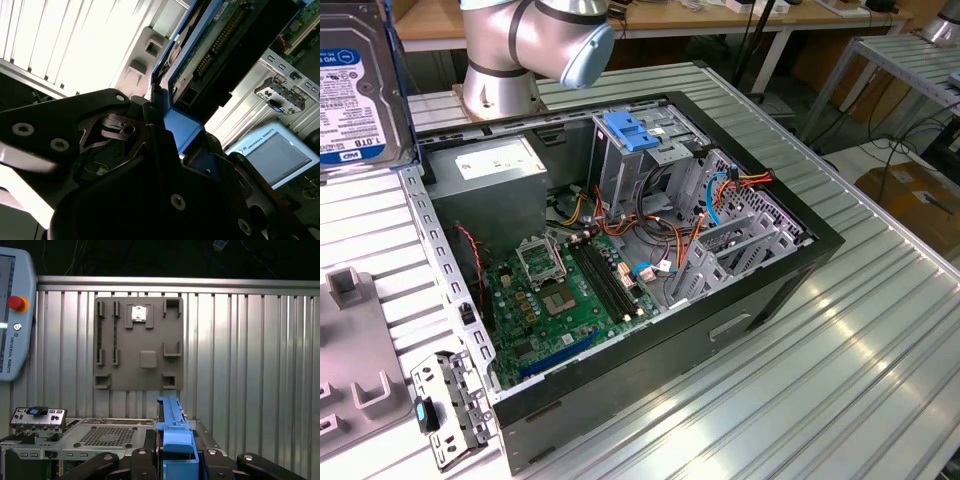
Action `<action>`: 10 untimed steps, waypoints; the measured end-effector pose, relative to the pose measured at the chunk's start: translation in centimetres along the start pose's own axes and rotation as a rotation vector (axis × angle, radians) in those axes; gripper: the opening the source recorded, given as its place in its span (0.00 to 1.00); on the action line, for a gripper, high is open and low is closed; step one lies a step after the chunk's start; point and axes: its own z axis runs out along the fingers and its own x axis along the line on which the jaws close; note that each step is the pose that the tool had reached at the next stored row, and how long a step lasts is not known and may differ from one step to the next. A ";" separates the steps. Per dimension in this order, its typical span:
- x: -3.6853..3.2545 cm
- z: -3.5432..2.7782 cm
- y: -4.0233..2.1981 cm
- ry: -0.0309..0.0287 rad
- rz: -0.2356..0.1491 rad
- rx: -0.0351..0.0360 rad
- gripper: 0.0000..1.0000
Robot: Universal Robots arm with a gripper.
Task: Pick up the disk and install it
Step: 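Pick up the disk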
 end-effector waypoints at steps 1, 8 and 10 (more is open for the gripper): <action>0.22 0.01 -0.03 0.0000 0.001 0.0000 0.37; 1.59 0.09 -0.67 -0.0001 0.006 -0.0003 0.37; 1.63 0.11 -1.27 0.0000 0.007 -0.0006 0.37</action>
